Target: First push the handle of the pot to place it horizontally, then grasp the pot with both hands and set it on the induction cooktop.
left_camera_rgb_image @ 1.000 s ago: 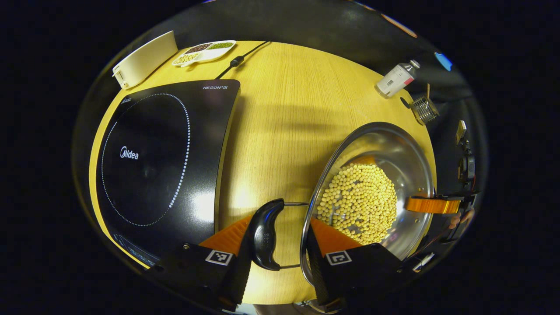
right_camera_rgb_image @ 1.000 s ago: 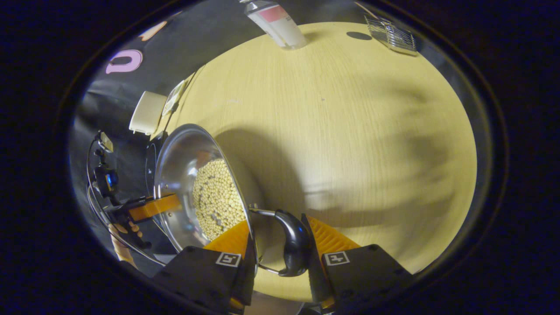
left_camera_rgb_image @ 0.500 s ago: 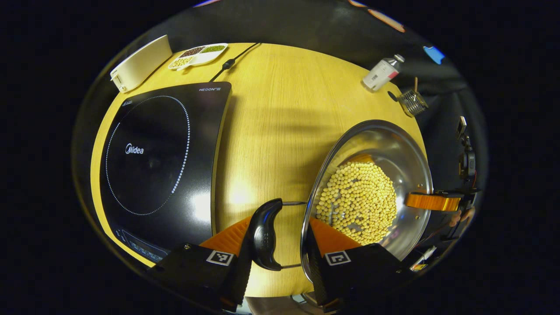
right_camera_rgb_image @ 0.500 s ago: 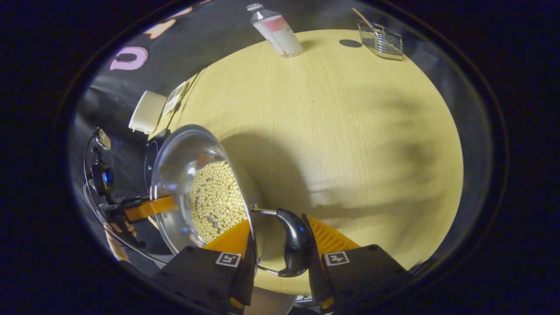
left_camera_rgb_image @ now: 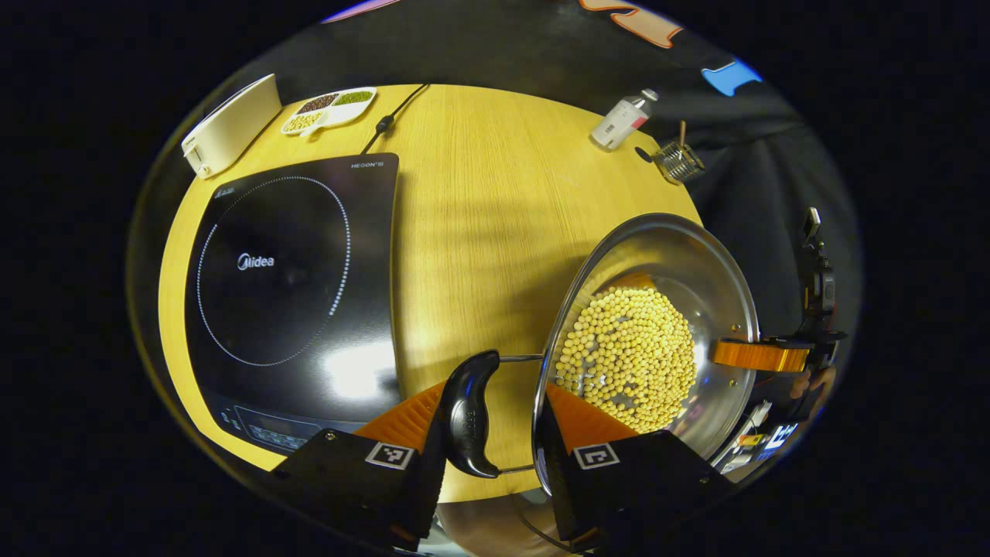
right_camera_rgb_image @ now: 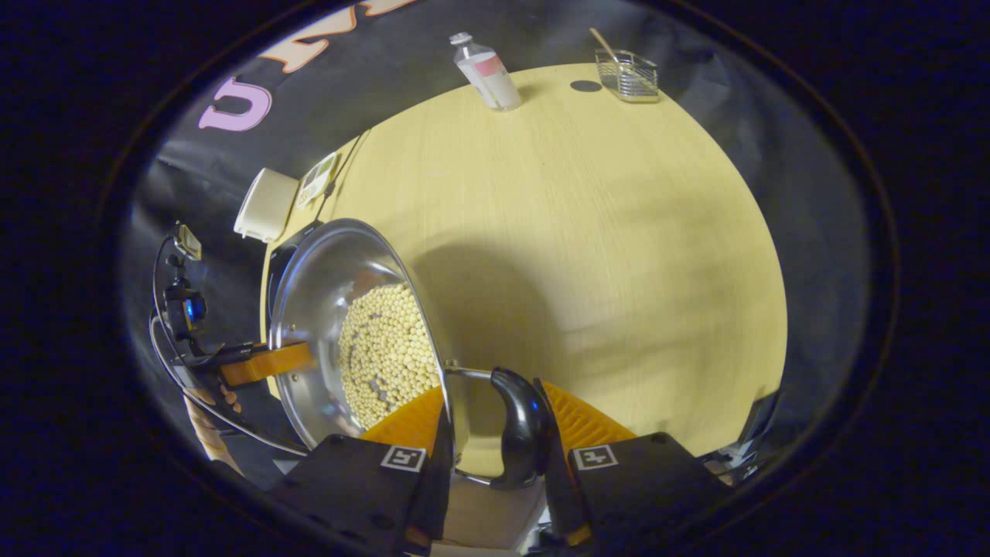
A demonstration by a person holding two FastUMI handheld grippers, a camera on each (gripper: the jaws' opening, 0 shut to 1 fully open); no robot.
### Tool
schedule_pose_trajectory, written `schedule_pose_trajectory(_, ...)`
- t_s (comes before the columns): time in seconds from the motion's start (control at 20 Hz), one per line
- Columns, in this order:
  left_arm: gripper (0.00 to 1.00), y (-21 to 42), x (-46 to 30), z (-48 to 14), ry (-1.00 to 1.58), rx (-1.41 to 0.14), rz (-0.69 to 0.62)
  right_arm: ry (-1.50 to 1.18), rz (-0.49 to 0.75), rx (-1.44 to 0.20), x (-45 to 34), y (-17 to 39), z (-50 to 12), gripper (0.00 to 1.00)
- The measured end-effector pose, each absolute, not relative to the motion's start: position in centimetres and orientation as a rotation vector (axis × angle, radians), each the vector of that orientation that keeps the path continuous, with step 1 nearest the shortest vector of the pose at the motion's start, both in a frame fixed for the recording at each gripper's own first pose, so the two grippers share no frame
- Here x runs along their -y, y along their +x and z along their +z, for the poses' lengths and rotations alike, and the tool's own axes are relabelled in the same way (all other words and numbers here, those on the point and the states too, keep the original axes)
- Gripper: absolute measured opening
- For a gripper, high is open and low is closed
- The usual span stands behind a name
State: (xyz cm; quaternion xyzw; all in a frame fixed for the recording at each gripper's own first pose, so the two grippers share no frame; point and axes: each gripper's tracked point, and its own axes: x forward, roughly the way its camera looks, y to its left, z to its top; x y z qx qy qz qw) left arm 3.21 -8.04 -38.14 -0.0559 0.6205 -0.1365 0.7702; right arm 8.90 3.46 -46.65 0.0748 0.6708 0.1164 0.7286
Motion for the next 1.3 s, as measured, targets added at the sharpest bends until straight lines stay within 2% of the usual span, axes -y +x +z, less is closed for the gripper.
schedule_pose_trajectory(0.05, 0.6, 2.9, 7.2, -37.5, -0.11, -1.344, -0.313, 0.174, 0.243, -1.472, -4.1, 8.0, -46.2, 0.5)
schedule_pose_trajectory(0.15, 0.61, 2.5, 5.1, -36.5, -0.092, -1.341, -0.34, 0.194, 0.215, -1.469, -6.0, 6.3, -45.3, 0.5)
schedule_pose_trajectory(0.2, 0.61, 2.4, 3.9, -36.1, -0.085, -1.342, -0.35, 0.199, 0.207, -1.465, -7.2, 5.5, -44.9, 0.54)
schedule_pose_trajectory(0.25, 0.61, 2.3, 2.5, -35.8, -0.081, -1.34, -0.354, 0.205, 0.201, -1.459, -8.6, 4.9, -44.7, 0.54)
schedule_pose_trajectory(0.3, 0.61, 2.2, 1.1, -35.5, -0.078, -1.339, -0.357, 0.211, 0.196, -1.456, -10.1, 4.3, -44.5, 0.5)
schedule_pose_trajectory(0.45, 0.6, 2.5, -3.0, -34.8, -0.068, -1.33, -0.359, 0.225, 0.188, -1.453, -14.3, 2.4, -44.2, 0.5)
schedule_pose_trajectory(0.5, 0.63, 2.4, -4.7, -34.8, -0.064, -1.327, -0.357, 0.228, 0.188, -1.453, -15.8, 2.0, -44.2, 0.54)
schedule_pose_trajectory(0.6, 0.62, 2.5, -7.5, -34.7, -0.063, -1.322, -0.349, 0.225, 0.192, -1.451, -18.5, 1.3, -44.4, 0.54)
schedule_pose_trajectory(0.65, 0.62, 2.5, -8.8, -34.7, -0.063, -1.319, -0.345, 0.221, 0.195, -1.449, -19.8, 1.2, -44.5, 0.5)
schedule_pose_trajectory(0.7, 0.63, 2.6, -9.9, -34.6, -0.065, -1.316, -0.341, 0.217, 0.198, -1.446, -21.0, 1.2, -44.5, 0.5)
schedule_pose_trajectory(0.75, 0.6, 2.7, -11.1, -34.5, -0.065, -1.311, -0.337, 0.216, 0.2, -1.443, -22.1, 1.1, -44.5, 0.54)
schedule_pose_trajectory(0.8, 0.6, 3.0, -12.2, -34.5, -0.066, -1.304, -0.33, 0.215, 0.204, -1.44, -23.3, 1.1, -44.5, 0.5)
schedule_pose_trajectory(0.85, 0.6, 3.3, -13.3, -34.3, -0.066, -1.292, -0.321, 0.216, 0.206, -1.439, -24.4, 1.2, -44.7, 0.5)
schedule_pose_trajectory(0.9, 0.6, 3.7, -14.3, -34.3, -0.063, -1.28, -0.313, 0.216, 0.211, -1.437, -25.5, 1.4, -44.8, 0.54)
schedule_pose_trajectory(0.95, 0.6, 4.0, -15.3, -34.2, -0.059, -1.27, -0.303, 0.212, 0.217, -1.429, -26.5, 1.7, -45.0, 0.54)
schedule_pose_trajectory(1.0, 0.6, 4.5, -16.2, -34.2, -0.059, -1.259, -0.292, 0.206, 0.214, -1.421, -27.4, 2.2, -45.1, 0.5)
schedule_pose_trajectory(1.05, 0.6, 4.9, -17.0, -34.2, -0.057, -1.252, -0.283, 0.192, 0.215, -1.409, -28.3, 2.6, -45.3, 0.54)
schedule_pose_trajectory(1.1, 0.6, 5.4, -17.8, -34.2, -0.057, -1.245, -0.275, 0.178, 0.217, -1.399, -29.1, 3.2, -45.4, 0.5)
schedule_pose_trajectory(1.15, 0.6, 5.9, -18.5, -34.3, -0.06, -1.24, -0.267, 0.169, 0.218, -1.39, -29.9, 3.7, -45.4, 0.5)
schedule_pose_trajectory(1.2, 0.6, 6.4, -19.2, -34.4, -0.067, -1.237, -0.257, 0.167, 0.222, -1.382, -30.7, 4.3, -45.5, 0.54)
schedule_pose_trajectory(1.25, 0.6, 6.9, -19.8, -34.5, -0.07, -1.23, -0.248, 0.164, 0.232, -1.374, -31.5, 4.7, -45.7, 0.5)
schedule_pose_trajectory(1.3, 0.6, 7.4, -20.3, -34.5, -0.072, -1.219, -0.237, 0.162, 0.241, -1.362, -32.3, 5.3, -45.9, 0.54)
